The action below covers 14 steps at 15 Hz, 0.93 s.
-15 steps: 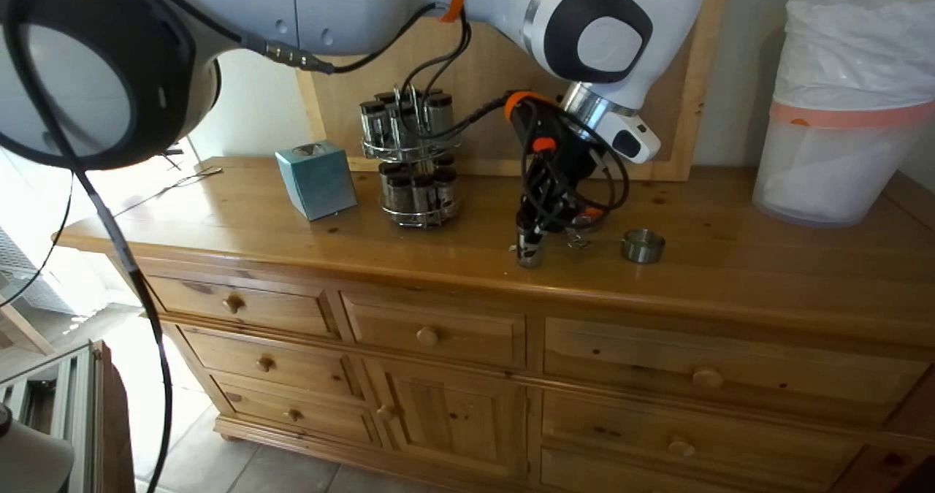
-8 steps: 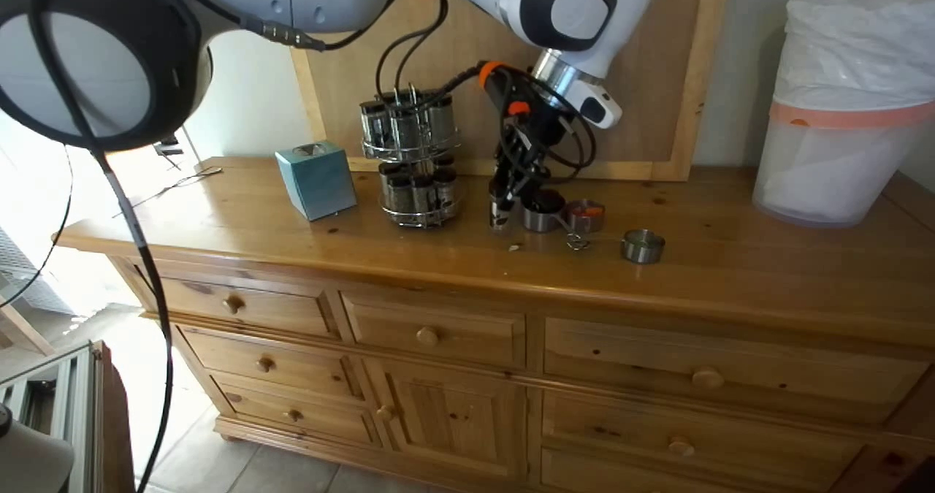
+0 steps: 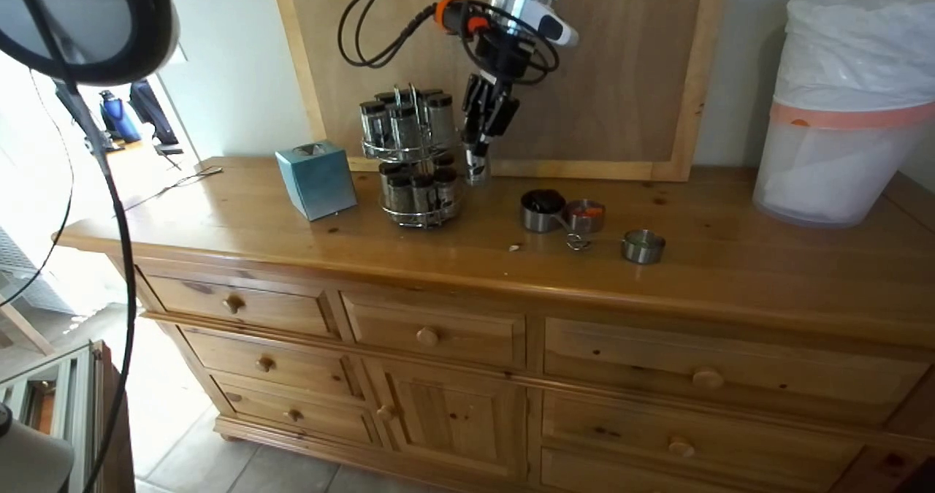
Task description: Pick up the container on the right and put it on the empty slot of the seasoning rack
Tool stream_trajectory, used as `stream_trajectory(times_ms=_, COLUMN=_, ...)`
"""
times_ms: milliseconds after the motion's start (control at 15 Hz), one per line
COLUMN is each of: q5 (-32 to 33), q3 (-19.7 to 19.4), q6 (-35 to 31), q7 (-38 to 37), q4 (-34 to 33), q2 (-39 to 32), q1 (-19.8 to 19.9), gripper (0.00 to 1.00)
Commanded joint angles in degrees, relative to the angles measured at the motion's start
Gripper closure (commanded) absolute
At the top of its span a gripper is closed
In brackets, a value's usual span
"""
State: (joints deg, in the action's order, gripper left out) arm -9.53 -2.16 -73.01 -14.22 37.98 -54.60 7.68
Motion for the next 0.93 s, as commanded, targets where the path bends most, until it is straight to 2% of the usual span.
stream_trajectory(times_ms=0, q5=2.2, q3=-1.6, q6=-0.2, q7=-1.3, q4=3.0, q2=5.9, q1=-1.5, gripper=0.74)
stream_trajectory(times_ms=333, q5=-0.1, q3=-0.3, q6=-1.6, q7=-0.7, q4=5.5, q2=11.2, q1=-1.9, gripper=0.74)
stream_trajectory(times_ms=400, q5=-1.8, q3=1.2, q6=-2.1, q7=2.6, q4=6.2, q2=12.1, q1=-1.0, gripper=0.74)
stream_trajectory(times_ms=467, q5=0.2, q3=-0.3, q6=-0.5, q7=0.4, q4=1.4, q2=8.4, q1=-1.6, gripper=0.49)
stream_trajectory(times_ms=867, q5=-0.4, q3=0.8, q6=-1.1, q7=1.9, q4=3.6, q2=10.2, q1=-1.5, gripper=0.49)
